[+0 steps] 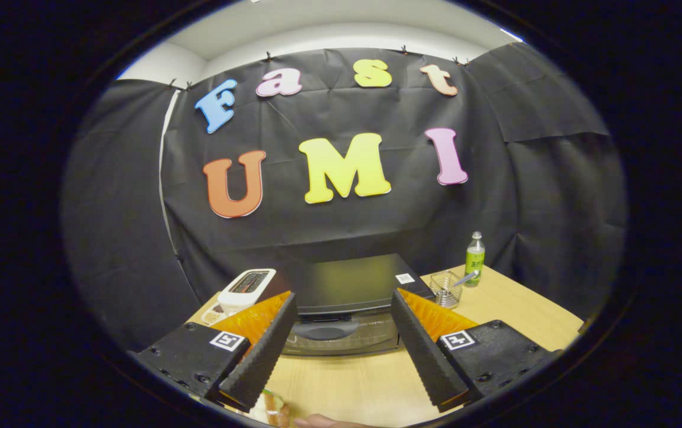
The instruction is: Open the toaster oven, put the food inside, and close the toaster oven door.
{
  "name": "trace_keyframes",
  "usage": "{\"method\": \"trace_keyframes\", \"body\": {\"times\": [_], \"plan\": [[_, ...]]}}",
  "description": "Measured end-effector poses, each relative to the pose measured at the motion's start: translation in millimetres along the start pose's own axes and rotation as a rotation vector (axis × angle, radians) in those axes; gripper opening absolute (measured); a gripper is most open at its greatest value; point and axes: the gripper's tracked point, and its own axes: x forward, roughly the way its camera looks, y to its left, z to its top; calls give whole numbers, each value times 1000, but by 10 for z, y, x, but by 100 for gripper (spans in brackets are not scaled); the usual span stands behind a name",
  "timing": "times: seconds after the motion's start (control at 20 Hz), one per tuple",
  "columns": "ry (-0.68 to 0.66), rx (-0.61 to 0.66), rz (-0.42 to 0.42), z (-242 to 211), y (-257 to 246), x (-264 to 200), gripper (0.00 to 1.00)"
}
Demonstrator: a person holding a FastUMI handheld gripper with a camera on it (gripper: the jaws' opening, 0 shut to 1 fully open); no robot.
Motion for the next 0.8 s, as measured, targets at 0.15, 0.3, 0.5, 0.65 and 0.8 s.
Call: {"method": "trace_keyframes", "body": {"times": [0.15,0.3,0.5,0.65,0.8], "plan": [[10,-23,22,-98,-8,406,100],[59,-63,12,-303,-46,816,100],[136,-65,17,-648,-16,1188,100],[130,-67,-3,-702,38,1229,100],[116,-76,-37,-734,28,1195,100]]}}
